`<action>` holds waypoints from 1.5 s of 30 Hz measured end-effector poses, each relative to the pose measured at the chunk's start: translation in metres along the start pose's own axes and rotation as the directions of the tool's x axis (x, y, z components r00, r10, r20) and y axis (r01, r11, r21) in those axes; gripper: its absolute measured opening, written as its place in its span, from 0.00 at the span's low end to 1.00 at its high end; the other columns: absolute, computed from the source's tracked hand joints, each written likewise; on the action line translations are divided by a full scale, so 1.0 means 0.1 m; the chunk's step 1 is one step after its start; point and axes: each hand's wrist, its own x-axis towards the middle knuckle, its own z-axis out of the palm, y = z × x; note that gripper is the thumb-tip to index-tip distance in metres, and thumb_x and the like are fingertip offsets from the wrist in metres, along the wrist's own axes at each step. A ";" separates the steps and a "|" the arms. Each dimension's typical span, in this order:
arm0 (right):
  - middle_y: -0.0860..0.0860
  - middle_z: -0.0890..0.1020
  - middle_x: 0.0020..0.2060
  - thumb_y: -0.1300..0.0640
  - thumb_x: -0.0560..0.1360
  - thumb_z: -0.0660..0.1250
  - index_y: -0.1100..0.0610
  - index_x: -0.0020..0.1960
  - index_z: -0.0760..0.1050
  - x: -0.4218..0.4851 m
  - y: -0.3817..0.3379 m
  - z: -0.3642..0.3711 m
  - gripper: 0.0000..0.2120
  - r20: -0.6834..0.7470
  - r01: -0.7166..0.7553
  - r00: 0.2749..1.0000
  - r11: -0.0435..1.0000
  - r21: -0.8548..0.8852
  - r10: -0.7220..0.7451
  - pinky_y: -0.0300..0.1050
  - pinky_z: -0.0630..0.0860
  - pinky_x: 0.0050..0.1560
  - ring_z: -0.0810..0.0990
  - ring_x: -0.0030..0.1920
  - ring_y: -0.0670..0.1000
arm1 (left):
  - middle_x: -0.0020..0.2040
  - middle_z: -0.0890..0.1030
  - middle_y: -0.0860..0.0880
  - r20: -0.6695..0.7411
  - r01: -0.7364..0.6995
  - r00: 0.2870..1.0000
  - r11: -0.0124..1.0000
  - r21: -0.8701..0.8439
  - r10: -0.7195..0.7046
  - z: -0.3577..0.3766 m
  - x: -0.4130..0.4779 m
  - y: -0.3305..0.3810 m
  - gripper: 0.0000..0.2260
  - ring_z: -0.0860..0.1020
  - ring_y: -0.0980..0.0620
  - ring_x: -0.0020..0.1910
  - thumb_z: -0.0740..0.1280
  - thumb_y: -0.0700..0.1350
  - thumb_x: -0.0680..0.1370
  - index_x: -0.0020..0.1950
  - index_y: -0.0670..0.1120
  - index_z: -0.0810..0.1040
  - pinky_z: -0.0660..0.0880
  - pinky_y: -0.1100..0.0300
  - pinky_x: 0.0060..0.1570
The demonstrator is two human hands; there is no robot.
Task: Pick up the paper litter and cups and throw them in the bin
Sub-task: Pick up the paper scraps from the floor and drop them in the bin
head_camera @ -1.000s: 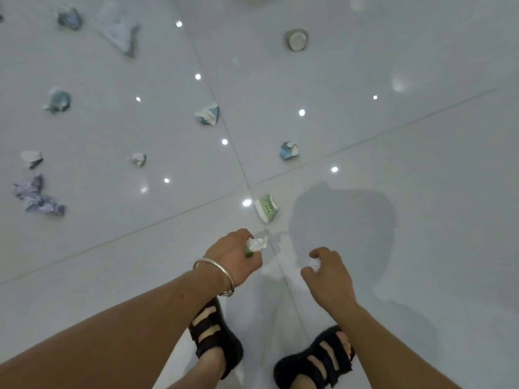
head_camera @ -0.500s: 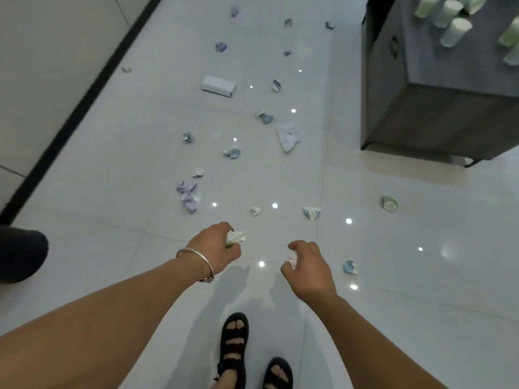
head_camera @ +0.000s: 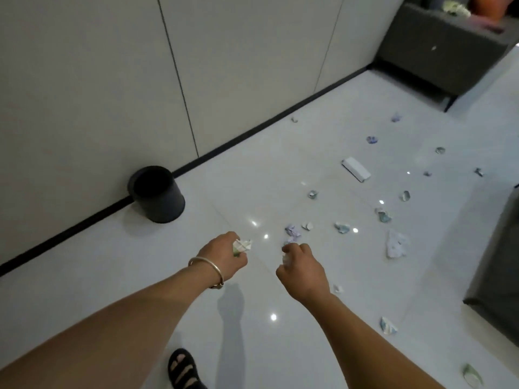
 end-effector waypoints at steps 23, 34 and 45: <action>0.48 0.72 0.61 0.53 0.76 0.63 0.49 0.68 0.66 2.73 -3.58 1.18 0.21 0.291 0.359 0.897 0.932 -0.038 -0.334 0.37 0.69 0.44 0.74 0.45 0.49 | 0.48 0.74 0.49 -0.187 0.457 0.863 0.883 -0.105 -0.469 -2.58 1.74 -2.52 0.14 0.73 0.50 0.43 0.65 0.50 0.75 0.58 0.48 0.71 0.68 0.60 0.40; 0.50 0.71 0.63 0.52 0.78 0.63 0.50 0.70 0.65 4.30 -4.12 2.02 0.21 0.385 0.317 0.886 0.944 -0.091 -0.260 0.39 0.73 0.48 0.78 0.53 0.52 | 0.57 0.75 0.47 -0.143 0.481 0.848 0.854 -0.201 -0.511 -2.68 3.24 -3.42 0.17 0.76 0.47 0.50 0.67 0.50 0.74 0.61 0.47 0.71 0.74 0.57 0.47; 0.51 0.69 0.64 0.49 0.76 0.65 0.50 0.71 0.63 5.24 -4.52 3.20 0.25 0.342 0.060 0.938 0.998 -0.026 -0.047 0.43 0.76 0.47 0.77 0.53 0.53 | 0.62 0.74 0.47 0.062 0.443 0.896 0.877 -0.186 -0.439 -2.58 4.45 -4.47 0.26 0.74 0.47 0.58 0.69 0.51 0.72 0.68 0.49 0.67 0.75 0.51 0.55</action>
